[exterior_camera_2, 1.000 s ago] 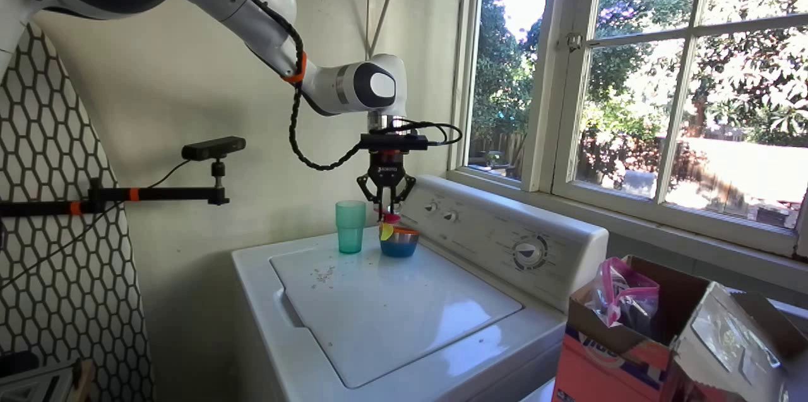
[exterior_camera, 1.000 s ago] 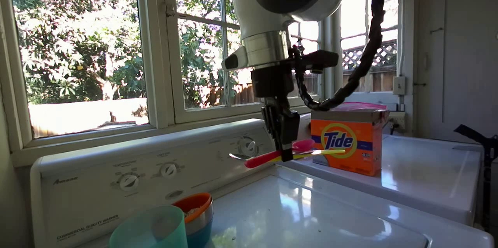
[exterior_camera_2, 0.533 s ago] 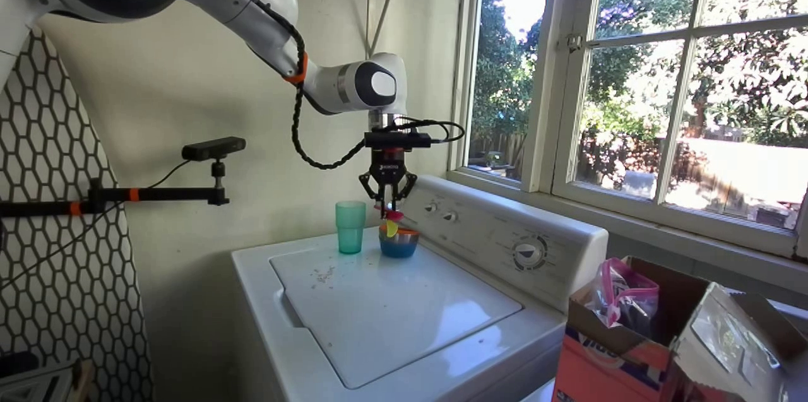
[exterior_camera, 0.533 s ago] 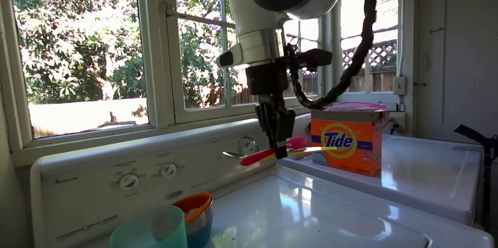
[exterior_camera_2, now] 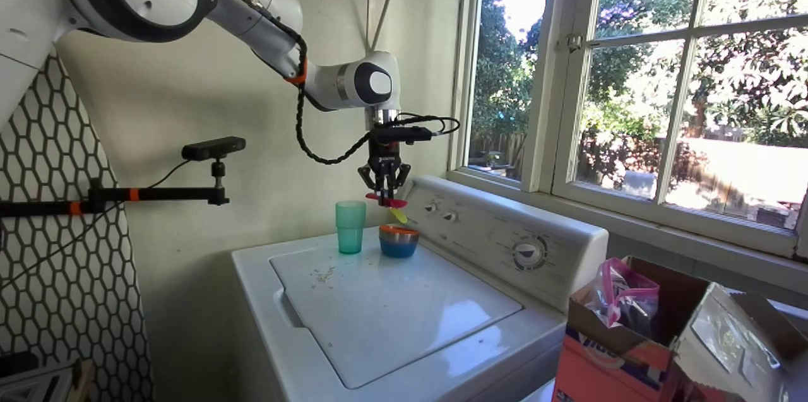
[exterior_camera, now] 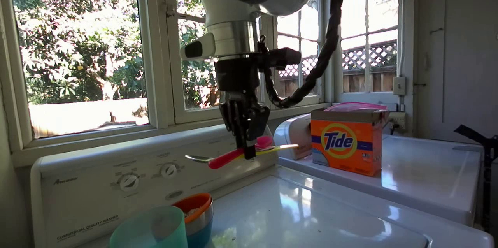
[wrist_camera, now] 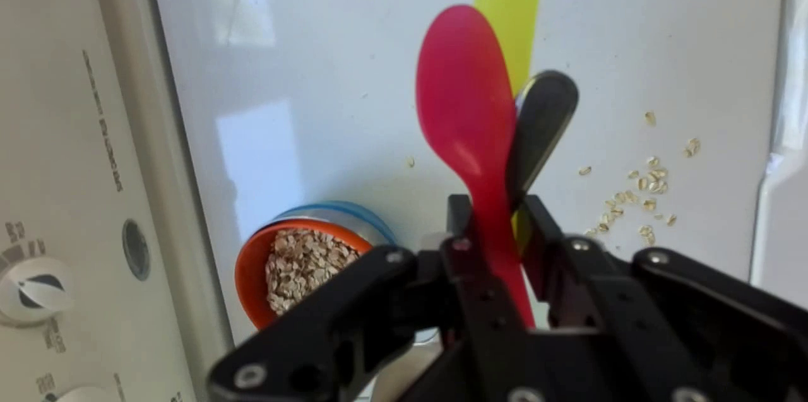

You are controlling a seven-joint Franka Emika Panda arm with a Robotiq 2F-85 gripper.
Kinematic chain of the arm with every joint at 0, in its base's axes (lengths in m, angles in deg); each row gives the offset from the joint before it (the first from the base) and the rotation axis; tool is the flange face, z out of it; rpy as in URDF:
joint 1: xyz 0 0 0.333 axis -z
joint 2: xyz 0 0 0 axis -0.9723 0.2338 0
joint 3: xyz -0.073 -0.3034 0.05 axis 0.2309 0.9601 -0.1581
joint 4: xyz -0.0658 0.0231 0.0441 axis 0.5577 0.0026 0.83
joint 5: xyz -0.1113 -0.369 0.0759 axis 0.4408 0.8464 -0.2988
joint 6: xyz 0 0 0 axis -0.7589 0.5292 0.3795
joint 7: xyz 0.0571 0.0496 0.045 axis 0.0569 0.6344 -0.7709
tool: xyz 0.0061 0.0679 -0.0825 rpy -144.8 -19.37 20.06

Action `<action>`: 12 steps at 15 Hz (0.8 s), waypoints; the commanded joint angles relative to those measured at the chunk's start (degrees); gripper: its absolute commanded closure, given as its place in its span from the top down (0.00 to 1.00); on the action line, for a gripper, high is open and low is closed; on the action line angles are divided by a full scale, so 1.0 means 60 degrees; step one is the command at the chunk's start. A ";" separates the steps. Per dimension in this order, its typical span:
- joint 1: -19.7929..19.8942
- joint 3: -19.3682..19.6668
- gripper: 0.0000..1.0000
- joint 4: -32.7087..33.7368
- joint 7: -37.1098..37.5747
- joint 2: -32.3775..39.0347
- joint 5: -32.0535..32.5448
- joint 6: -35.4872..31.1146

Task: Put the kitchen utensils into the cup

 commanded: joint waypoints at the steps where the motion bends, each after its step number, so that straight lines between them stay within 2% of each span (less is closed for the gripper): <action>1: -0.0192 -0.0136 0.06 0.0832 -0.1295 0.0554 0.0072 0.0472; 5: -0.0429 -0.0191 0.06 0.0990 -0.2187 0.0727 0.0127 0.0283; 7: -0.0423 -0.0089 0.06 0.0712 -0.1905 0.0546 -0.0040 0.0070; 8: -0.0452 -0.0092 0.22 0.0720 -0.1914 0.0551 -0.0039 0.0070; 10: -0.0453 -0.0082 0.22 0.0720 -0.1911 0.0550 -0.0039 0.0071; 11: -0.0448 -0.0070 0.06 0.0720 -0.1910 0.0551 -0.0037 0.0070; 12: -0.0512 -0.0075 0.06 0.0815 -0.2124 0.0560 0.0108 0.0332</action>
